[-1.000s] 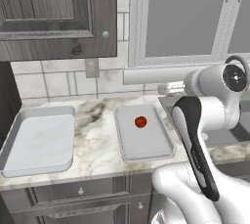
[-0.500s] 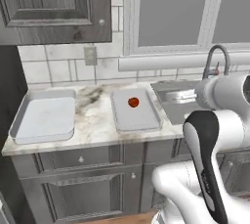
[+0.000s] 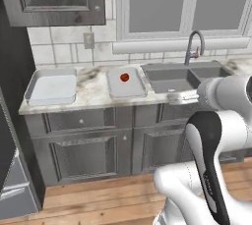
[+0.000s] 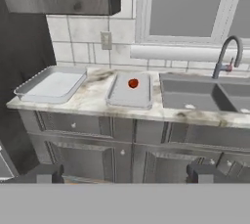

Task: Place one tomato and one chicken drumstick in each tupperware on the nearby counter, to pack two identical lunches.

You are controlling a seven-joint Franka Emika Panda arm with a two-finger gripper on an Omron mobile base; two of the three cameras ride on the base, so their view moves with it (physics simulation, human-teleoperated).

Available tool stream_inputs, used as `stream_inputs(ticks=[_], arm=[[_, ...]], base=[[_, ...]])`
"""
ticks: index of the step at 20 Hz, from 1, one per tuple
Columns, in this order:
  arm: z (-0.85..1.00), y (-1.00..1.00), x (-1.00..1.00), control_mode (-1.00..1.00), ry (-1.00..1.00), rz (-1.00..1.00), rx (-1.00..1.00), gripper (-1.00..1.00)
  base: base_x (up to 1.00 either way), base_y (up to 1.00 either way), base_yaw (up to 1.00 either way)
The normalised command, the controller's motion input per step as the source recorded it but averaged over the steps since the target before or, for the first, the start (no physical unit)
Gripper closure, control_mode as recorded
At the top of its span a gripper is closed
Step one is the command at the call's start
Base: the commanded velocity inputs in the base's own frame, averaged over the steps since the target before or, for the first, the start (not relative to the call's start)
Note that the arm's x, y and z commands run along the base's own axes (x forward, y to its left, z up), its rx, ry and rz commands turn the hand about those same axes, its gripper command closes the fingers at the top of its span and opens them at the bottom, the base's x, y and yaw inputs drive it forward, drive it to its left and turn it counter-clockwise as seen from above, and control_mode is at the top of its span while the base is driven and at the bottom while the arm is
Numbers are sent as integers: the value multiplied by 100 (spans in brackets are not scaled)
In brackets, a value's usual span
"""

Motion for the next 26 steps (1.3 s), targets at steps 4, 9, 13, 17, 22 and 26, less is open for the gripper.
stream_inputs(ticks=[4,9,13,17,22,26], arm=[[0,0,0,100,0,0,0,-100],[0,0,0,100,0,0,0,-100],[0,0,0,100,0,0,0,-100],[0,0,0,100,0,0,0,-100],[0,0,0,100,0,0,0,-100],[0,0,0,100,0,0,0,-100]], base=[[-83,60,0],[-14,99,0],[0,100,0],[0,100,0],[0,100,0],[0,100,0]])
